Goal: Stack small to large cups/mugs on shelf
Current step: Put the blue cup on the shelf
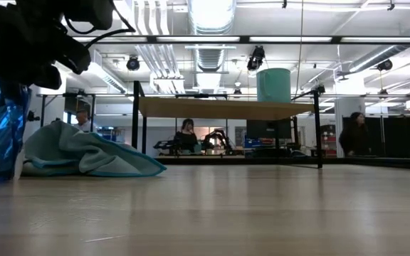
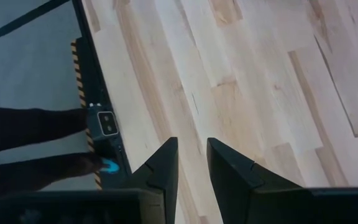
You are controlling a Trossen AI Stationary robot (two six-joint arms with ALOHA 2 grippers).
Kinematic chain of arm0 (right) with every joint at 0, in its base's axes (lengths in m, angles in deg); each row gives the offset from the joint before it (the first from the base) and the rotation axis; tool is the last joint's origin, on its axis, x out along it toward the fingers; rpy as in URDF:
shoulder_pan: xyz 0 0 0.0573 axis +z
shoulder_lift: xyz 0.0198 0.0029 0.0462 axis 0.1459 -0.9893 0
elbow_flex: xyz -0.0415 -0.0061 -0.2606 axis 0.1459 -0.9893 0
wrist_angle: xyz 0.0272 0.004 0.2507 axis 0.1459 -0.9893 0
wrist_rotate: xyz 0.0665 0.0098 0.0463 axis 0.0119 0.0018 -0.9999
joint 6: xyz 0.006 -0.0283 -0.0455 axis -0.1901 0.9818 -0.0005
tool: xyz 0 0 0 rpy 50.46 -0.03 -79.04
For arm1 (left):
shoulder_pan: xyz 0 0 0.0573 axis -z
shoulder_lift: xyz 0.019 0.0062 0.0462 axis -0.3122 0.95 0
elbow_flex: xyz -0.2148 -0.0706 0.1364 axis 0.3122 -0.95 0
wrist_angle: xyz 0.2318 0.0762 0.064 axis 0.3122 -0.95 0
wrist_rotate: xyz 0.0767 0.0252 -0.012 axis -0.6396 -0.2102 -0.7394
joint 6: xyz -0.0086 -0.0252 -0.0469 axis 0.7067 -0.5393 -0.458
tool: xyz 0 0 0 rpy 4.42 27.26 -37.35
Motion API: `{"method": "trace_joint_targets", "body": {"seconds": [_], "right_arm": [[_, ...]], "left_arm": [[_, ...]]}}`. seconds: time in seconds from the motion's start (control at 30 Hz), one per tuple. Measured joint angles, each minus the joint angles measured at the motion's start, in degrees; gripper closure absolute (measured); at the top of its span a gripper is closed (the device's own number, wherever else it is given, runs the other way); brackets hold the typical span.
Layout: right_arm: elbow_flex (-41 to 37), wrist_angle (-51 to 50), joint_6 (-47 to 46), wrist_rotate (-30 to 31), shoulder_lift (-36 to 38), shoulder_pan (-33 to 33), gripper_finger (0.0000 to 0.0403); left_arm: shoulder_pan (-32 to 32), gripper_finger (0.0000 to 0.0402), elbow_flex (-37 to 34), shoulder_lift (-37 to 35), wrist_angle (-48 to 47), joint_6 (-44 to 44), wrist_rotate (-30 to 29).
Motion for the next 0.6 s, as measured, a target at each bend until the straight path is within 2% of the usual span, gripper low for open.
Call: {"method": "trace_joint_targets", "body": {"seconds": [0.17,0.3,0.5,0.6], "right_arm": [[-0.33,-0.04,0.04,0.00,0.00,0.00,0.0323],[-0.35,-0.07,0.63,0.01,0.00,0.00,0.0323],[-0.35,-0.04,0.68,0.25,0.00,0.00,0.0323],[-0.35,-0.04,0.69,3.76,0.00,0.01,0.0323]], "left_arm": [[-0.02,0.0399,2.28,0.02,-0.41,-0.22,1.40],[0.00,0.0400,8.10,0.02,-3.26,-1.61,1.56],[-0.21,0.0401,23.45,0.11,-8.21,-1.75,1.56],[-0.39,0.0401,32.15,0.17,-8.02,-1.79,0.19]]}}
